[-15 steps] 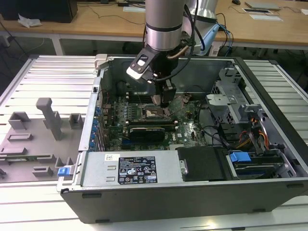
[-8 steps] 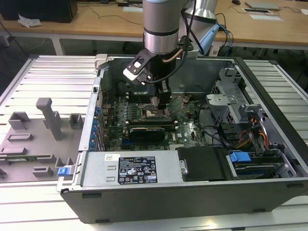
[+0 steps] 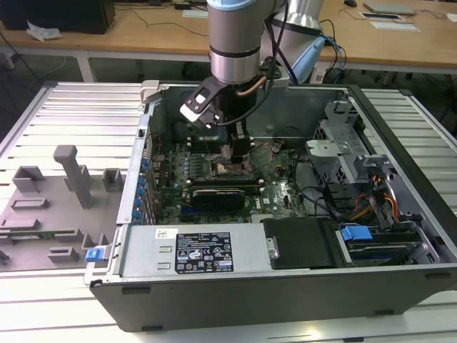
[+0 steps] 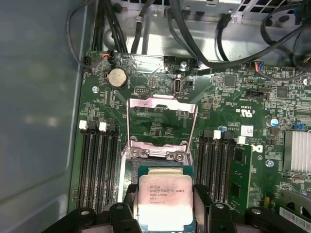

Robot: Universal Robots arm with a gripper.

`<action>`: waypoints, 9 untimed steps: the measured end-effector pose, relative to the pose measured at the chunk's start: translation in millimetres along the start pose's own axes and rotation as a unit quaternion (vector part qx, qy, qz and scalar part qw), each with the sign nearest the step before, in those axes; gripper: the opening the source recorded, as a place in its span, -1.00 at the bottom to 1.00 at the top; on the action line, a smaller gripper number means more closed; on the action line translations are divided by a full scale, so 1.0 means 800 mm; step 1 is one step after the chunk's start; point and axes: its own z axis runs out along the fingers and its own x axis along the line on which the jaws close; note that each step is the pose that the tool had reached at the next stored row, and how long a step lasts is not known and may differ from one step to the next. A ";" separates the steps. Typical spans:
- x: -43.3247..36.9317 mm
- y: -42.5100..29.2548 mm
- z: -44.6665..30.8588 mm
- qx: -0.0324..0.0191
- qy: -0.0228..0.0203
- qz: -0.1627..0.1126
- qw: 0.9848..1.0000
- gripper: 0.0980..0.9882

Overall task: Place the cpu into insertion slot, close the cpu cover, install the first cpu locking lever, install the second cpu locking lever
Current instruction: 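Place the cpu into insertion slot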

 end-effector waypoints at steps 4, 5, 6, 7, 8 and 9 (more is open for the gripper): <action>0.000 -0.0001 0.0003 0.000 0.000 0.001 1.000 0.00; 0.000 -0.0001 0.0010 0.000 0.000 0.002 1.000 0.00; 0.000 -0.0002 0.0016 0.000 0.000 0.003 1.000 0.00; 0.000 -0.0004 0.0024 0.000 -0.001 0.004 1.000 0.00; 0.000 -0.0006 0.0033 0.000 -0.001 0.005 1.000 0.00; 0.000 -0.0008 0.0043 0.000 -0.002 0.007 1.000 0.00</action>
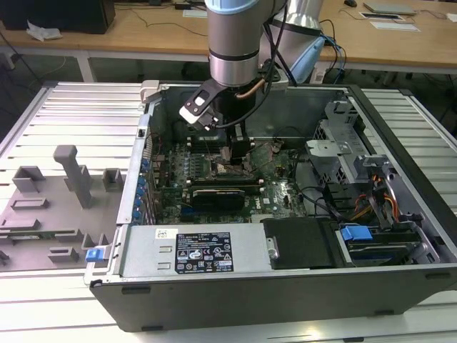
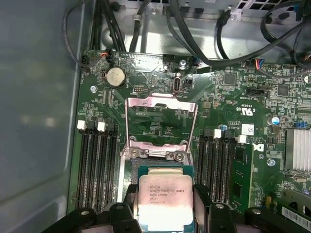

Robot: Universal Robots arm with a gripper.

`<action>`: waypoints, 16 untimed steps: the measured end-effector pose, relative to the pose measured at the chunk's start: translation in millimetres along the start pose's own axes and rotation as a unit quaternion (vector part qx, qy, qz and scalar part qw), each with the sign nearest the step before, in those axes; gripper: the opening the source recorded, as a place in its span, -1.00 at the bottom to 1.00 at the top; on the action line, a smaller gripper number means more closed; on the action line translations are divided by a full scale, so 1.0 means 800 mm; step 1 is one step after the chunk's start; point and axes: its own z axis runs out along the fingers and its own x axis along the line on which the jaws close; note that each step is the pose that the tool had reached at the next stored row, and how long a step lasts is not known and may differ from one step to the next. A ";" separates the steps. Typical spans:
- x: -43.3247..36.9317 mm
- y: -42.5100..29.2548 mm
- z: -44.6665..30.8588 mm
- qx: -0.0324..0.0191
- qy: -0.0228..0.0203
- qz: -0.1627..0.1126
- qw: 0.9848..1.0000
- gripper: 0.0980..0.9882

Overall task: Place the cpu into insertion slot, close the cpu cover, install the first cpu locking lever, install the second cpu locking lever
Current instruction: 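Place the cpu into insertion slot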

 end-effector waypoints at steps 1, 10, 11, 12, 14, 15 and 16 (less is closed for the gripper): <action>0.000 0.0000 0.0004 0.000 0.000 0.002 1.000 0.00; 0.003 -0.0042 0.0094 0.000 -0.006 0.015 1.000 0.00; 0.004 -0.0052 0.0106 0.000 -0.006 0.015 1.000 0.00; 0.007 -0.0066 0.0120 0.000 -0.006 0.016 1.000 0.00; 0.008 -0.0076 0.0136 0.000 -0.006 0.016 1.000 0.00; 0.008 -0.0081 0.0152 0.000 -0.006 0.017 1.000 0.00; 0.009 -0.0086 0.0186 0.000 -0.006 0.017 1.000 0.00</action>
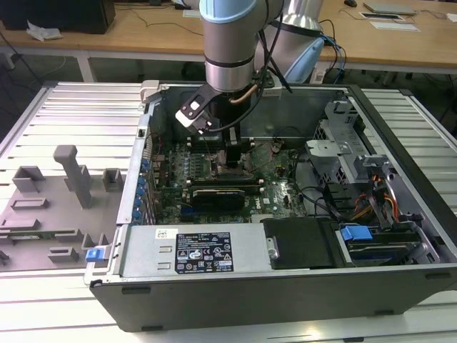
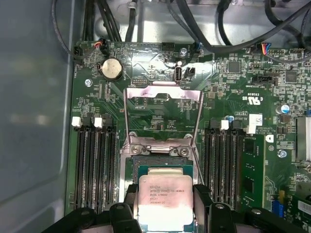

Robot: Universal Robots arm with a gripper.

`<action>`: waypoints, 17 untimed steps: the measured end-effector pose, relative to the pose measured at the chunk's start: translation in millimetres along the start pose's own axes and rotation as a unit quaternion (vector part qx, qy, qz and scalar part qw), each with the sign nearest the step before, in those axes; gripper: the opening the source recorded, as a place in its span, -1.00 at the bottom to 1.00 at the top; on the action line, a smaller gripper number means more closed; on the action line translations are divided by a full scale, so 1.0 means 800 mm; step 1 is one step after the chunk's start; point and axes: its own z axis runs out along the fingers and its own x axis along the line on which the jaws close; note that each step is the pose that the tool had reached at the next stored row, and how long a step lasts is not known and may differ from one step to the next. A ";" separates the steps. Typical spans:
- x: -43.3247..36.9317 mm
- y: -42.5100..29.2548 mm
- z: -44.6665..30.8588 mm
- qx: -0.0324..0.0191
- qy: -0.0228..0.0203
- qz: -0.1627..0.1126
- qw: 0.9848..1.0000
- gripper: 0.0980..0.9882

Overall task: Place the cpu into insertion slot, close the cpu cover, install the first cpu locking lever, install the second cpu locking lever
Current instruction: 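Place the cpu into insertion slot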

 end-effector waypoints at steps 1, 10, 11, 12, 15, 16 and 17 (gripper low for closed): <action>0.000 -0.0002 0.0017 0.000 0.000 0.000 1.000 0.00; 0.003 -0.0015 0.0163 0.000 0.000 0.004 1.000 0.00; 0.003 -0.0016 0.0178 0.000 0.000 0.005 1.000 0.00; 0.003 -0.0016 0.0183 0.000 0.000 0.005 1.000 0.00; 0.003 -0.0017 0.0190 0.000 0.000 0.005 1.000 0.00; 0.003 -0.0016 0.0195 0.000 0.000 0.006 1.000 0.00; 0.003 -0.0015 0.0198 0.000 0.000 0.006 1.000 0.00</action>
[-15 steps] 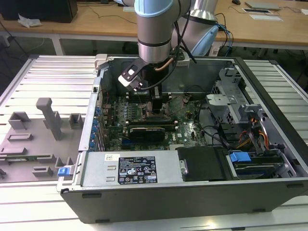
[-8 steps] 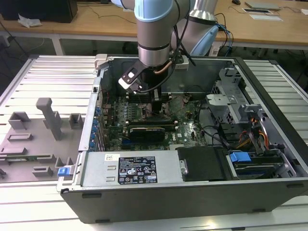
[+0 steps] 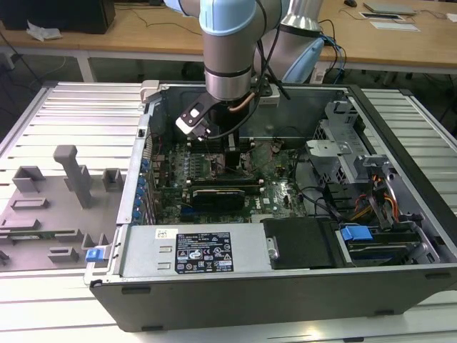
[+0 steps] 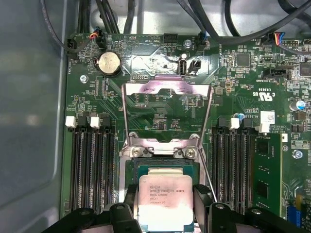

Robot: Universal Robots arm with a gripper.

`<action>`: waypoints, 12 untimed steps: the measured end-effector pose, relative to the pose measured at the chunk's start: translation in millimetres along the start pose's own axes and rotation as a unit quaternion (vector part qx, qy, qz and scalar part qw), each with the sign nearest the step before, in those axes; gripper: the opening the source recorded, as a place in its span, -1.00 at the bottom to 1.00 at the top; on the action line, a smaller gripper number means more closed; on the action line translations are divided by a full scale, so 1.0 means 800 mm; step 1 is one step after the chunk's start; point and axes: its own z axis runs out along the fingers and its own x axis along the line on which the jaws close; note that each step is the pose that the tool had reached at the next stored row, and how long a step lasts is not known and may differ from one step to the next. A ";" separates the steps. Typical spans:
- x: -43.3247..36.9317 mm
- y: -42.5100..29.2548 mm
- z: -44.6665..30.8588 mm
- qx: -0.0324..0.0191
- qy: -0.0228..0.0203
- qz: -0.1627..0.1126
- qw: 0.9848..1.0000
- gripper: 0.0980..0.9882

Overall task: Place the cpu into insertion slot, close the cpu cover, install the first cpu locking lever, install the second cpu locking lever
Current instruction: 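Place the cpu into insertion slot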

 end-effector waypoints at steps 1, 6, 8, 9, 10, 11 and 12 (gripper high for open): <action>0.000 0.0001 0.0004 0.000 0.000 0.000 1.000 0.00; 0.000 0.0004 0.0042 0.000 0.000 0.001 1.000 0.00; 0.000 0.0003 0.0059 0.000 0.000 0.002 1.000 0.00; 0.001 0.0003 0.0070 0.000 0.000 0.002 1.000 0.00; 0.001 0.0003 0.0079 0.000 0.000 0.002 1.000 0.00; 0.001 0.0003 0.0088 0.000 0.000 0.002 1.000 0.00; 0.001 0.0002 0.0096 0.000 0.000 0.002 1.000 0.00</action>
